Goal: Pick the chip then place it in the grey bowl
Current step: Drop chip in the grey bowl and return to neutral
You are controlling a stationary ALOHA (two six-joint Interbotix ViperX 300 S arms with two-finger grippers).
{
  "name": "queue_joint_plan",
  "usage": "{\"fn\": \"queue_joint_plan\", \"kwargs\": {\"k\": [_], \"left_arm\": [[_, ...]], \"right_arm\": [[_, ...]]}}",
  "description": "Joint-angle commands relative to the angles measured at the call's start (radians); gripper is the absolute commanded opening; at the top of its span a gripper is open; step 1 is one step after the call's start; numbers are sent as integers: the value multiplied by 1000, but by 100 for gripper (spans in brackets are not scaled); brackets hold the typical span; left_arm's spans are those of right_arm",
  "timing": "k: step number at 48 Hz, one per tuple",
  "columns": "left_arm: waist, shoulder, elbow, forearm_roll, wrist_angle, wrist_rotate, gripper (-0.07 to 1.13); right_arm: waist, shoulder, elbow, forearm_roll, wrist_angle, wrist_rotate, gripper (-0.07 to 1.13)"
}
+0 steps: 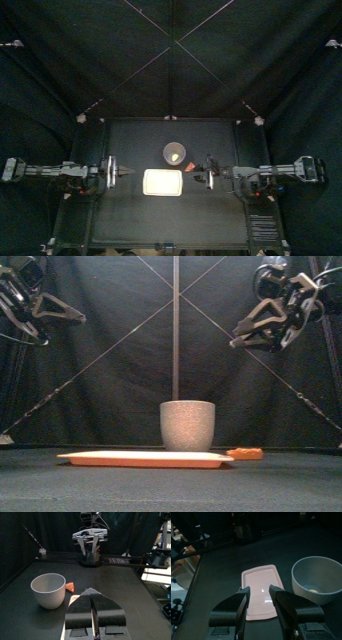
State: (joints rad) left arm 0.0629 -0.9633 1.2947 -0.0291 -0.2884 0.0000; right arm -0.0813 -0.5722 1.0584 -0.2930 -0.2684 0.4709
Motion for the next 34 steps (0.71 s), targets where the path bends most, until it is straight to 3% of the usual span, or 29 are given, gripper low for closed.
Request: {"fn": "queue_joint_plan", "kwargs": {"k": [1,9,34], "left_arm": [[-2,2,-12,-2,-3,-3,7],[-2,3,-11,-5,-3,-3,7],[-5,2,-6,-3,-3,-2,7]], "right_arm": [[66,-94,17,-12,-9,-2,76],[106,-183,64,-11,-9,-2,76],[101,-195,86,-8,-3,-3,76]]}}
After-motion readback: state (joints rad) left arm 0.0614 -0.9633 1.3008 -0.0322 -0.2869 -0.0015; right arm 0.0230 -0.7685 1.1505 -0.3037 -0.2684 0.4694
